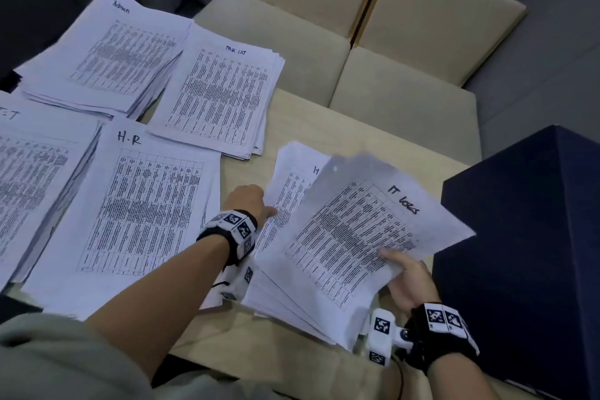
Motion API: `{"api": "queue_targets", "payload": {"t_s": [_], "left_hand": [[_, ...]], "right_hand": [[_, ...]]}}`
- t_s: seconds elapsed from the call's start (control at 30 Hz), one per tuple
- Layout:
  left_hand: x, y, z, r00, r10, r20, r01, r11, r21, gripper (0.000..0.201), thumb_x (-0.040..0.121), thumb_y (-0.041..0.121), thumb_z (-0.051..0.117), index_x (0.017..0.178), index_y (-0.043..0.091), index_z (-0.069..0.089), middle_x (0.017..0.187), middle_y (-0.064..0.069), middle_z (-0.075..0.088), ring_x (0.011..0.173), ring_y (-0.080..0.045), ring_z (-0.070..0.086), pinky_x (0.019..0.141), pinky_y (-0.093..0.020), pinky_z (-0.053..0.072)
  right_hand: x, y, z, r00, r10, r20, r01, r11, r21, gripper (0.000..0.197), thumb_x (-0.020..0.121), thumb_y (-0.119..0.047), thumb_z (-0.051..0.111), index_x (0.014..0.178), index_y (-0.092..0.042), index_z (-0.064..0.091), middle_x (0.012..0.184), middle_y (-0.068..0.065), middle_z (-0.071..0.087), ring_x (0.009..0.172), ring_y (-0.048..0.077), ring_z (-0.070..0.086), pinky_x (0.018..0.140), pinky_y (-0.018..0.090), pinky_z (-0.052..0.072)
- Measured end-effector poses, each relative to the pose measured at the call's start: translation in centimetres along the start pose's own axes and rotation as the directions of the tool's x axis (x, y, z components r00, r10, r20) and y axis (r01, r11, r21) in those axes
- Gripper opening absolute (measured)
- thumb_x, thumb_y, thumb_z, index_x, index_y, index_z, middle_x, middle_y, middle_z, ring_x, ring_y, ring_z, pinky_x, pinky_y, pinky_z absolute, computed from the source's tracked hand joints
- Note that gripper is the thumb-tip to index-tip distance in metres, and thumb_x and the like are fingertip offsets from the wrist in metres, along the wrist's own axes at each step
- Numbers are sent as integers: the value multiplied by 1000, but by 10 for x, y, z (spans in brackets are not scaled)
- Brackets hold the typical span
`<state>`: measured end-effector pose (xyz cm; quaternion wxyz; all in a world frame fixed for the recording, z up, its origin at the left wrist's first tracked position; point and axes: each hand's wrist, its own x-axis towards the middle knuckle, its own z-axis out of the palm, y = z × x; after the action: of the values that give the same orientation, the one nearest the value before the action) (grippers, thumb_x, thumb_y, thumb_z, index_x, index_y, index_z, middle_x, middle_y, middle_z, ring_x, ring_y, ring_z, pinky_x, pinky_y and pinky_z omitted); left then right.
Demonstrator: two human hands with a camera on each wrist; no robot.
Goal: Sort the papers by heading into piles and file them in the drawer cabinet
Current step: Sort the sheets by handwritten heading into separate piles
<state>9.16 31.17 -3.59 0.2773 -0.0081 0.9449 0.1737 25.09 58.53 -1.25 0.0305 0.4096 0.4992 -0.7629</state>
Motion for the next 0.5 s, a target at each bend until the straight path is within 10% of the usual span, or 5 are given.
{"api": "queue_targets", "payload": {"t_s": [0.13,0.3,0.4,0.5], "left_hand": [[-6,-1,-9,994,100,-36,-99,995,31,44,93,50,56,79,10,68,73,-5,67,64,-21,61,55,-24,45],[-21,6,-18,909,417,4,-386,847,-365,18,95,11,57,101,8,73,95,-6,73,79,-17,61,73,-24,46],[-32,9,-23,870,464,164,-175,603,-778,49,74,-18,48,94,14,78,93,-5,75,75,-20,60,66,-27,46],[-35,14,-21,835,481,268,-18,511,-859,58,59,-18,40,94,10,78,100,-12,75,91,-27,67,76,-32,54]], "right_hand": [[2,2,3,994,3,111,-5,1000,22,94,37,-18,93,121,9,61,119,26,65,109,45,62,98,54,46],[8,-4,6,1000,24,9,-25,999,49,45,56,0,74,99,6,62,89,24,56,78,35,59,65,37,52],[10,-8,13,996,-74,-55,67,991,-115,7,77,5,65,82,6,70,72,10,71,66,19,68,63,25,52],[9,-8,18,991,-133,-22,131,989,-75,21,73,9,69,79,-9,77,83,1,75,86,16,69,84,26,50]]}}
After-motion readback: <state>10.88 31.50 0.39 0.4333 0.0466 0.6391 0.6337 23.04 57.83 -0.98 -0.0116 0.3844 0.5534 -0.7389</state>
